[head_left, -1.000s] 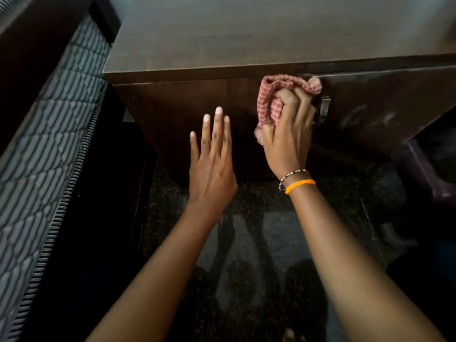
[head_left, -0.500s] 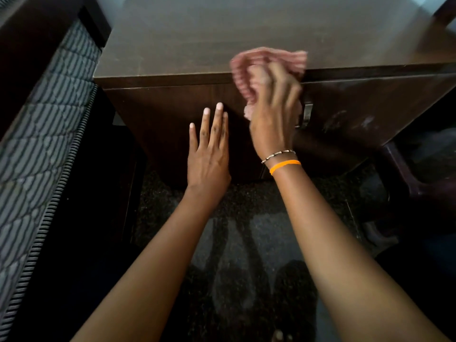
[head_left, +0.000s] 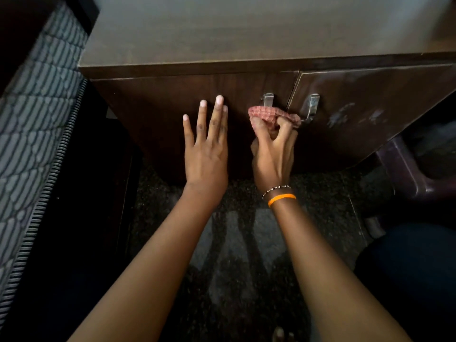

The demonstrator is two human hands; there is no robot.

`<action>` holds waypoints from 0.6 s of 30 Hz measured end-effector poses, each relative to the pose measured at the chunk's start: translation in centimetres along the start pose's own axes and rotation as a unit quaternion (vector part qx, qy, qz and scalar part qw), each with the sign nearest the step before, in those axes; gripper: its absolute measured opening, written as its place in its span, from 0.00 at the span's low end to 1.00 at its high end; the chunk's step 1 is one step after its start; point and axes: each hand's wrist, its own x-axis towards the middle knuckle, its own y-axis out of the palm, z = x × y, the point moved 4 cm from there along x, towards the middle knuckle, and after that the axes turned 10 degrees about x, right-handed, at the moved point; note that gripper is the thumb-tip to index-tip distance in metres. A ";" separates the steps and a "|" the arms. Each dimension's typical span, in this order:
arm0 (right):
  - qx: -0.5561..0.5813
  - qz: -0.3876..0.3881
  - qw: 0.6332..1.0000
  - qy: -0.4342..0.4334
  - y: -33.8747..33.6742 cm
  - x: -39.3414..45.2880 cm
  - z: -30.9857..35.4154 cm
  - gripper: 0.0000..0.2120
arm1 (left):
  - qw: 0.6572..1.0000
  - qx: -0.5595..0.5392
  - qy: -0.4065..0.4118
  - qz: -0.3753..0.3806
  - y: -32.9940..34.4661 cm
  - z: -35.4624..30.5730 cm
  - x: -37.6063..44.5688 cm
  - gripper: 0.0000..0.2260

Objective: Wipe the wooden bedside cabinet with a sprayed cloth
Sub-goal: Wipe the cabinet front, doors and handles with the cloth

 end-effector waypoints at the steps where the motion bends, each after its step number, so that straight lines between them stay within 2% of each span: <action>1: 0.016 -0.025 1.000 0.005 0.0 0.5 0.3 0.30 | 1.000 0.005 0.003 0.007 0.1 0.1 0.0 0.39; 4: -0.014 -0.106 0.994 -0.009 -0.7 2.7 2.1 0.27 | 0.999 0.032 -0.003 -0.009 0.1 -0.2 0.2 0.37; 7: -0.104 -0.092 0.989 -0.043 0.1 2.0 1.7 0.12 | 0.999 0.034 -0.020 -0.031 0.3 -0.2 0.0 0.36; 8: -0.127 -0.091 0.987 -0.036 0.4 1.3 1.3 0.10 | 0.999 0.035 -0.021 -0.035 0.3 -0.2 -0.1 0.36; 11: -0.135 -0.071 0.987 0.043 2.0 -0.7 0.2 0.17 | 0.999 0.023 -0.013 -0.027 0.3 0.0 -0.1 0.37; 14: -0.022 -0.007 0.995 0.098 2.9 -3.0 -0.6 0.31 | 1.000 0.000 -0.011 -0.022 0.0 0.1 -0.1 0.38; 16: 0.083 -0.045 0.992 0.081 1.9 -2.9 -0.1 0.32 | 1.000 0.001 -0.005 -0.014 0.0 0.1 -0.1 0.37; 18: 0.173 -0.107 0.976 0.079 0.5 -0.7 0.5 0.29 | 1.000 -0.003 -0.006 -0.018 -0.1 0.0 0.1 0.36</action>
